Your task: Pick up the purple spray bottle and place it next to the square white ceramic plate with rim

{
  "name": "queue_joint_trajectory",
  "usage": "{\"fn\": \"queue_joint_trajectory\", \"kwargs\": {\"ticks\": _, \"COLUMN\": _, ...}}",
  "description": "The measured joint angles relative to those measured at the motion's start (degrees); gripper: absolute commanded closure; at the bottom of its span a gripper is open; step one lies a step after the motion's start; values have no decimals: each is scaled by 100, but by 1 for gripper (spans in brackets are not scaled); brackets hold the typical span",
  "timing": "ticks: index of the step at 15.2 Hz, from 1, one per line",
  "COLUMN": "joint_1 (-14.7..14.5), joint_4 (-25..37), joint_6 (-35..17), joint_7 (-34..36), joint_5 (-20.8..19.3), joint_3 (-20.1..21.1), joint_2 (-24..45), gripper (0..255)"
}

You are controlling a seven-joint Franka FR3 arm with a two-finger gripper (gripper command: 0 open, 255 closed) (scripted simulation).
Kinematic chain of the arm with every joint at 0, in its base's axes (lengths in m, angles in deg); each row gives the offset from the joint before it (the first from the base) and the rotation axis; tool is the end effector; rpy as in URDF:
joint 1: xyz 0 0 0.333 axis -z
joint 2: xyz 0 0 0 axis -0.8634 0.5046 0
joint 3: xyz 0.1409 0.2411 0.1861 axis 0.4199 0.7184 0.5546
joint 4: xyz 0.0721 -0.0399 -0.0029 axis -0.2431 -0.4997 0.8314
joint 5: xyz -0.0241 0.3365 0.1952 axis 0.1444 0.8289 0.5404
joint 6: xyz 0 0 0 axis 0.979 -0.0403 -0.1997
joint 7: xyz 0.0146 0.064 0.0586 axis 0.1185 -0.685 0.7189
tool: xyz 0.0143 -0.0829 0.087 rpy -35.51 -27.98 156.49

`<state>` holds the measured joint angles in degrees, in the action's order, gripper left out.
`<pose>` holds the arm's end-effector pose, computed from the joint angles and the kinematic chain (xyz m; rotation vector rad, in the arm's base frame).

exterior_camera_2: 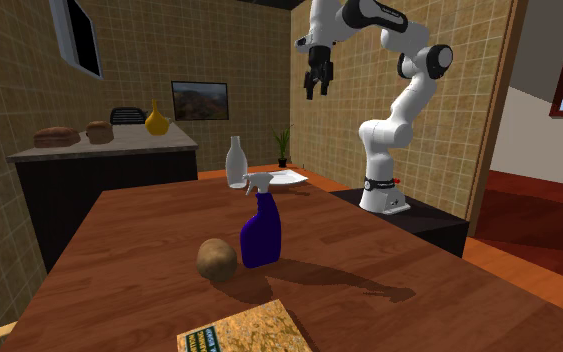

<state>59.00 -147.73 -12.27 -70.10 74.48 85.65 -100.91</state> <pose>0.2995 0.0037 0.6299 -2.9927 -0.1346 -0.1923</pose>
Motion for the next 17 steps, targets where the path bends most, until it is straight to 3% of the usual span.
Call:
{"fn": "queue_joint_trajectory", "kwargs": {"ticks": 7, "joint_1": -152, "joint_4": 227, "joint_6": -521, "joint_7": 320, "joint_5": 123, "joint_3": 446, "joint_2": 778, "gripper": 0}}
{"fn": "queue_joint_trajectory", "kwargs": {"ticks": 17, "joint_1": -342, "joint_4": 1094, "joint_6": -1440, "joint_7": 966, "joint_5": 9, "joint_3": 1230, "joint_2": 2651, "gripper": 0}}
